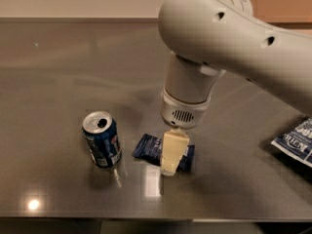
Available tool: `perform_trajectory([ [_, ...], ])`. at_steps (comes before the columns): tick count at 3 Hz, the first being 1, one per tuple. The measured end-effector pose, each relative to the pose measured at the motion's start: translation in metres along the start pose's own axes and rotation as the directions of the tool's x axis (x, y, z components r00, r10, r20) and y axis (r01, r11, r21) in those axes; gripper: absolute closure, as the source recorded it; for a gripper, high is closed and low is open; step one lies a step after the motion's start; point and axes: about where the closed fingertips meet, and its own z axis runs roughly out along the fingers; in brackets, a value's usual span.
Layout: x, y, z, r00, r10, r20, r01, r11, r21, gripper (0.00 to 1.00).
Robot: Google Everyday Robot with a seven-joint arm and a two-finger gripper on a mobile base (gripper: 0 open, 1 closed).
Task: Move rxbar blueberry near pepsi can
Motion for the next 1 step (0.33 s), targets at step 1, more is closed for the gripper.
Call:
perform_trajectory([
  [1, 0.0000, 0.0000, 0.0000, 1.000, 0.000, 0.000, 0.000, 1.0000, 0.000, 0.00],
])
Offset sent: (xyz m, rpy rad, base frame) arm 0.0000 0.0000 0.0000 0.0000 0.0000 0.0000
